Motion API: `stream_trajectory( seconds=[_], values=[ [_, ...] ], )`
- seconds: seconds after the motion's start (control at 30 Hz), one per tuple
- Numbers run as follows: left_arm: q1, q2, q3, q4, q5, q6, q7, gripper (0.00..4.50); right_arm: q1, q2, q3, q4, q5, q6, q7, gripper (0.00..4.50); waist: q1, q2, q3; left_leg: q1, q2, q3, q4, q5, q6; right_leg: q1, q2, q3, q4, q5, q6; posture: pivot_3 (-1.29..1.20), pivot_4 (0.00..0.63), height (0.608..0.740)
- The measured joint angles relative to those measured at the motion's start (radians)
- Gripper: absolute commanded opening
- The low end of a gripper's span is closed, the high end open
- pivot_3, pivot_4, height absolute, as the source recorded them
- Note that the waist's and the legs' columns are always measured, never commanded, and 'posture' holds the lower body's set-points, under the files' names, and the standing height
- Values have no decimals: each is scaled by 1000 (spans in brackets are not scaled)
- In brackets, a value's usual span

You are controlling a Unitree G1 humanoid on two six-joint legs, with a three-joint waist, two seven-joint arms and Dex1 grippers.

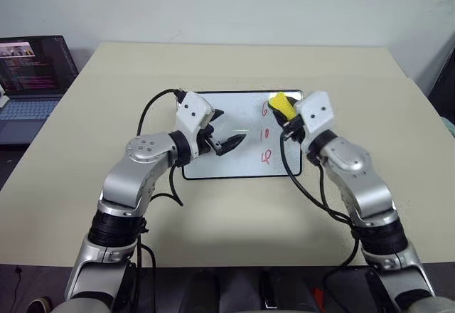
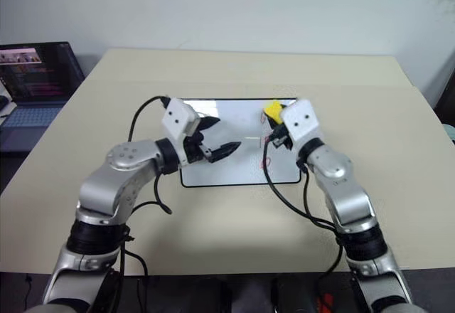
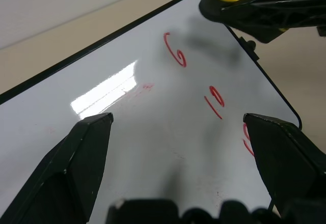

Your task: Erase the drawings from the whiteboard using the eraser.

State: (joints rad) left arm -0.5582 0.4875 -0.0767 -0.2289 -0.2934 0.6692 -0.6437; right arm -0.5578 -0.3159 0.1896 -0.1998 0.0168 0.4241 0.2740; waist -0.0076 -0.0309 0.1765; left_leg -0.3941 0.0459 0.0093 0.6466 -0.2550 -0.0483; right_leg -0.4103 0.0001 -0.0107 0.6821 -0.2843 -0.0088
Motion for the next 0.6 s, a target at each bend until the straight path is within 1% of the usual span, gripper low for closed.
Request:
stream_trajectory(
  seconds=[0.2, 0.3, 0.6],
  values=[
    [-1, 6, 1, -14, 0, 36, 4, 4500, -89, 27, 39, 150, -106, -50, -35, 1342, -1, 0, 0, 0, 0, 0, 0, 0, 0, 0, -2, 0, 0, 0, 0, 0, 150, 740],
    [-3, 16, 1, -35, -1, 57, 4, 4500, -111, 29, 49, 202, -145, -67, -36, 1341, 0, 0, 0, 0, 1, -1, 0, 0, 0, 0, -3, 0, 0, 0, 0, 0, 150, 740],
    [-1, 27, 1, -77, -18, 91, 0, 4500, -77, 1, 79, 175, -191, -47, 47, 1341, -1, 0, 0, 3, 0, -1, 0, 0, 0, 2, -3, 0, 3, 0, 0, 0, 150, 740]
  ],
)
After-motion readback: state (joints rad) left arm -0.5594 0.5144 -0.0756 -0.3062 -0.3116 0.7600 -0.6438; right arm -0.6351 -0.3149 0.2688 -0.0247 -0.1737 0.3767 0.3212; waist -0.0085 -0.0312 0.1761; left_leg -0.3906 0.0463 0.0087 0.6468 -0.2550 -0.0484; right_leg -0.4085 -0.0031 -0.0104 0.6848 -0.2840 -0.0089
